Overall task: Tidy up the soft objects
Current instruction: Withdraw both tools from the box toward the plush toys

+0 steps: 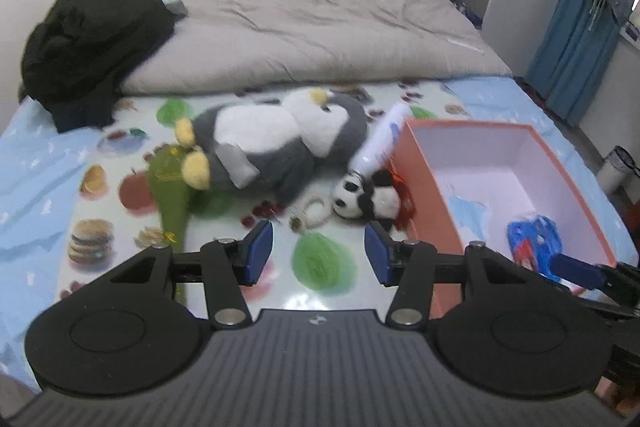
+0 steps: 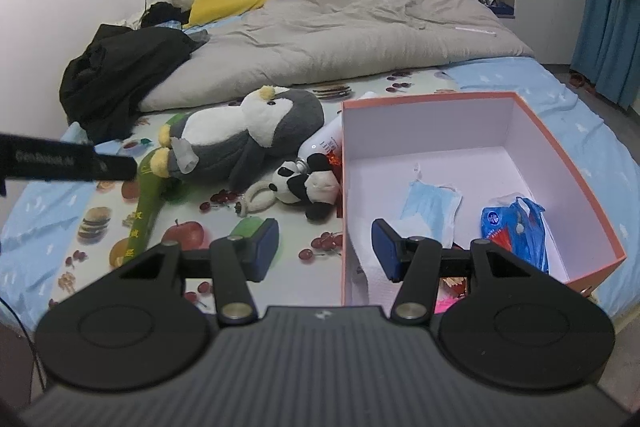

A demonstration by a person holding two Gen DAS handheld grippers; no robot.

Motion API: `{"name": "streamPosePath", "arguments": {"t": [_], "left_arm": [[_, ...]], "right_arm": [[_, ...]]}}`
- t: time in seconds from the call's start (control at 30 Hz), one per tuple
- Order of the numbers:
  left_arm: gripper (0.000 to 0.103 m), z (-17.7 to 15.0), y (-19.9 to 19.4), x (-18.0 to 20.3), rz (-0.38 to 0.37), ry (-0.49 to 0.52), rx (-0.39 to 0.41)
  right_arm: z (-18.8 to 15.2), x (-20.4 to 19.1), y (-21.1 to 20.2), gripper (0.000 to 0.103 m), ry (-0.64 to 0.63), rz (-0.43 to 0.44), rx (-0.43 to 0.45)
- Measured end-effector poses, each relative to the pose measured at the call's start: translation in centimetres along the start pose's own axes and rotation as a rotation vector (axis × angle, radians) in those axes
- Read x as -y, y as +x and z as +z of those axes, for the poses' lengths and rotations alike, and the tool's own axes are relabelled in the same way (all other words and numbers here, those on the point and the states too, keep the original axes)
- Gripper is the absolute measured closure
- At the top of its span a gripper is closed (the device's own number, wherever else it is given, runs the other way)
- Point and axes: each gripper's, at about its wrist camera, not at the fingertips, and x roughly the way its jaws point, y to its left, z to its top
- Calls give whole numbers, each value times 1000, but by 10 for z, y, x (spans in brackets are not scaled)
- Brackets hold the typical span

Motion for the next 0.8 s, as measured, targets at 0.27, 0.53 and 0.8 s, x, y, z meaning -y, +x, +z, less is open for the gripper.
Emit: {"name": "streamPosePath", "arguments": {"t": [0.27,0.53,0.8], "left_arm": [[46,-8,-1,-23,29,-41,48],[46,-47,25,-46,58,-85,26],[46,-80,72,-76,99,-137,-9]], "right_arm": [[-14,-5,-8,49,22,13,58],[-41,-24,3,49,15,39,62],[-69,-46,40,49,11,42,29]]}}
